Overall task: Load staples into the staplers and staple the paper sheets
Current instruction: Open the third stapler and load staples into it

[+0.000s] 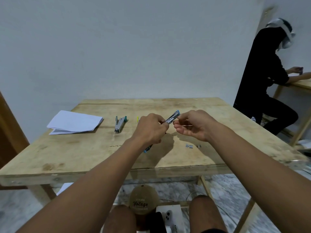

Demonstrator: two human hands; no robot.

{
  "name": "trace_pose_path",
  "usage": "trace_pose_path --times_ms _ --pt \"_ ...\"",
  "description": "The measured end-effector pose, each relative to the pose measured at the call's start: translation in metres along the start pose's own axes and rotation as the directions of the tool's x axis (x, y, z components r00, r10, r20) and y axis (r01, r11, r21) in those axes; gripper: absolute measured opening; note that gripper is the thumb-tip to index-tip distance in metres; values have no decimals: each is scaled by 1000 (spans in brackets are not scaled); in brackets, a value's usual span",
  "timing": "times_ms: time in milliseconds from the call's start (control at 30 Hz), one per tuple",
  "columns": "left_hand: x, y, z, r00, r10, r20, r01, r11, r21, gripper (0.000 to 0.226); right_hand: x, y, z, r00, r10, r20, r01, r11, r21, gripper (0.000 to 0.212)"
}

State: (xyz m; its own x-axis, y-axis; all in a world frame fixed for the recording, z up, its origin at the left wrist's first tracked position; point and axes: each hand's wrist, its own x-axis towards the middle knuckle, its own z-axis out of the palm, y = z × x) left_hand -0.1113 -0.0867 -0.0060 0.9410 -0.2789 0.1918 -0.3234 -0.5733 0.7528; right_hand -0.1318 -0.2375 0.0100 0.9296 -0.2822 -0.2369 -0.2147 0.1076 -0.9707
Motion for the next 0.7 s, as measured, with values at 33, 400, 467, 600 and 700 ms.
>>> trace_pose_path --times_ms 33,400,467,600,700 --pt "0 0 0 1000 -21 21 21 999 -25 18 0 1 1 999 -32 -20 32 999 -22 9" --pt "0 -2 -6 939 -250 235 324 874 -363 19 -3 12 7 830 -554 62 422 553 -719 10" --pt "0 -1 -7 934 -258 248 339 858 -386 19 -4 13 10 825 -554 113 445 513 -734 12" --pt "-1 -1 -10 928 -261 267 352 851 -389 20 -7 11 9 839 -523 151 453 518 -726 14" --pt "1 -4 -11 921 -263 286 363 845 -393 22 -7 10 10 841 -517 163 454 509 -731 19"
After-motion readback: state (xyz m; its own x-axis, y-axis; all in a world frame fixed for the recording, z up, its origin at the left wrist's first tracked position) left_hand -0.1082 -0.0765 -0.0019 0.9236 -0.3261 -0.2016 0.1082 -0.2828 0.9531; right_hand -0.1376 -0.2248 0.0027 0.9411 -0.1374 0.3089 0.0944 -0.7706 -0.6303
